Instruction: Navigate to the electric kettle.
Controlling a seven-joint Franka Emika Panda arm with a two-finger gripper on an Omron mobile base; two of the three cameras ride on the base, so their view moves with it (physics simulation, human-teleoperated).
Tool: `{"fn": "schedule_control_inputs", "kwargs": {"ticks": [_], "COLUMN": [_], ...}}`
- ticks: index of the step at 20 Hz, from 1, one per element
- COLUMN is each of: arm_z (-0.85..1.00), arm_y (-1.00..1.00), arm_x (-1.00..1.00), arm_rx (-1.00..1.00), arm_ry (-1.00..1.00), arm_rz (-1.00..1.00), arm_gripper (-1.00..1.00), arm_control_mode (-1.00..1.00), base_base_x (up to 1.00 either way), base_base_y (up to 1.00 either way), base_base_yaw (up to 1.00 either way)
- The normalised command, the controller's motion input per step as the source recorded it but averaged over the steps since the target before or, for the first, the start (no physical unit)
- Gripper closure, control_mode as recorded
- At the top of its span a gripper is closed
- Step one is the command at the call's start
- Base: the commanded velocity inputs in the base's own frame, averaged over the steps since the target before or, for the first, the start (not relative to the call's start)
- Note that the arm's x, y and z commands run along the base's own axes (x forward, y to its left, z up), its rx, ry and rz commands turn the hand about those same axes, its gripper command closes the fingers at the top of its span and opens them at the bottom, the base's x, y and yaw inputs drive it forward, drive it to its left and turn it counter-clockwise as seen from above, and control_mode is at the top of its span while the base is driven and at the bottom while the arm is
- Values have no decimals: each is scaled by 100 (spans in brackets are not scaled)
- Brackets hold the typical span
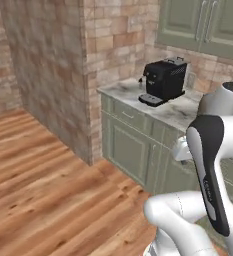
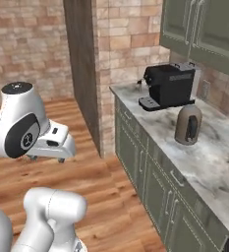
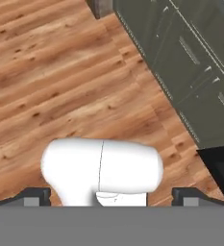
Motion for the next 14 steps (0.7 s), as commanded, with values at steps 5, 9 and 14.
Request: {"fn": "schedule_control_inputs", "kwargs": {"ticks": [5,9,14], "arm_z": [0,0,0], "arm_y": [0,0,0], "arm_x": [0,0,0], "arm_rx": [0,0,0], "arm_ry": [0,0,0], "arm_rz": [0,0,0], "arm_gripper": [-100,-100,-100], "arm_control_mode": [100,100,100], "base_base_x": [44,30,25], "base_base_y": [10,28,37], "base_base_yaw": [-75,-81,-84]}}
